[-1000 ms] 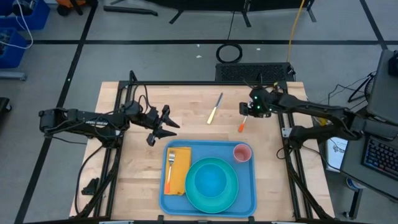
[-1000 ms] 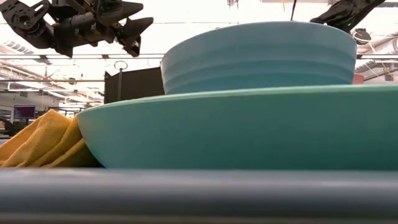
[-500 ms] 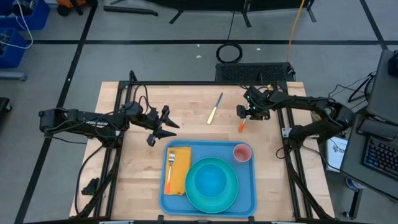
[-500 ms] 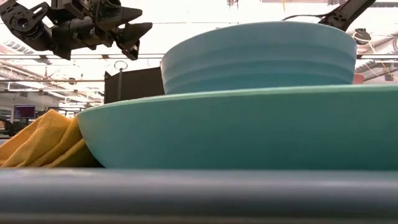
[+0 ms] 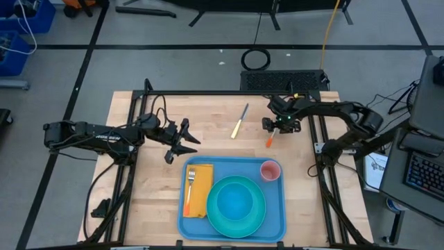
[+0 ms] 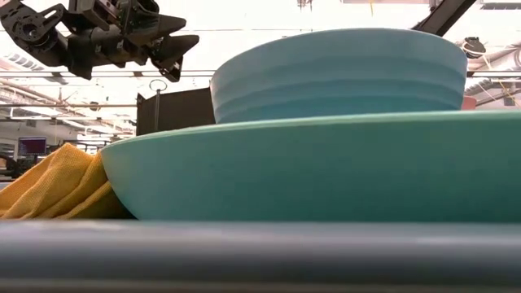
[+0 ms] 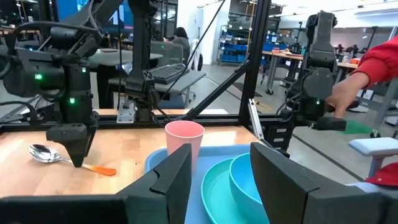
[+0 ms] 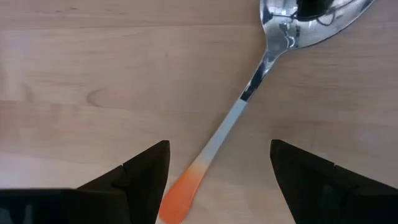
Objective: Set up tray
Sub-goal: Put the orange spoon to the right of the orange fork on the orange napkin on the blue serving tray
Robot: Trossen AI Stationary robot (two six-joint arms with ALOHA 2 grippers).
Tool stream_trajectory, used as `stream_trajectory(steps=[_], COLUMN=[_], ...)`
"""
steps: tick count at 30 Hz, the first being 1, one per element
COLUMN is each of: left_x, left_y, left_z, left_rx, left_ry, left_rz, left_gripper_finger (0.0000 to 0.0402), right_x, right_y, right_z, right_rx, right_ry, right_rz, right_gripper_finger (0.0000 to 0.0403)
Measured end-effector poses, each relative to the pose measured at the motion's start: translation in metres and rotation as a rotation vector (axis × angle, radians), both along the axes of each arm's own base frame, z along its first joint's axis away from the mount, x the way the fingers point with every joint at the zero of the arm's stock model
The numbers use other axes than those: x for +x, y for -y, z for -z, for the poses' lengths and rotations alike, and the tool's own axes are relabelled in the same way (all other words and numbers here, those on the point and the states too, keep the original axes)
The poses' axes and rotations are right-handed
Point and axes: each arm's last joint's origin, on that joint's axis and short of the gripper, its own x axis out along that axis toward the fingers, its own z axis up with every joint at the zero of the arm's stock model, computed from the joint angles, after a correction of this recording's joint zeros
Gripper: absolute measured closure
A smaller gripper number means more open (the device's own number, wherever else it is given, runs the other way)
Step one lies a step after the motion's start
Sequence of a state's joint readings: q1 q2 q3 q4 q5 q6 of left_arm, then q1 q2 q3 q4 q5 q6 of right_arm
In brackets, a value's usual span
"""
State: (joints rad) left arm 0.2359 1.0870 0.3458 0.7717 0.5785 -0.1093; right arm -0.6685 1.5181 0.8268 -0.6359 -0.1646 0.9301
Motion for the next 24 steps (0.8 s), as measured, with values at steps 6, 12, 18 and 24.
stream_trajectory(steps=[6, 12, 18, 24], left_x=[0.000, 0.000, 0.000, 0.000], left_y=[0.000, 0.000, 0.000, 0.000], left_z=[0.002, 0.002, 0.004, 0.004], left_rx=[0.000, 0.004, 0.010, 0.010], left_ry=[-0.015, -0.019, -0.037, -0.037], left_rz=[0.005, 0.005, 0.005, 0.006], left_gripper_finger=[0.0236, 0.0236, 0.0236, 0.0236], right_x=[0.001, -0.004, -0.002, 0.001], right_y=[0.004, 0.010, 0.010, 0.010], right_z=[0.003, 0.003, 0.008, 0.021], right_rx=[-0.014, -0.031, -0.025, 0.017], right_ry=[0.001, -0.015, -0.026, -0.077], right_rz=[0.013, 0.038, 0.010, 0.003], right_gripper_finger=[0.0136, 0.0160, 0.0193, 0.0212])
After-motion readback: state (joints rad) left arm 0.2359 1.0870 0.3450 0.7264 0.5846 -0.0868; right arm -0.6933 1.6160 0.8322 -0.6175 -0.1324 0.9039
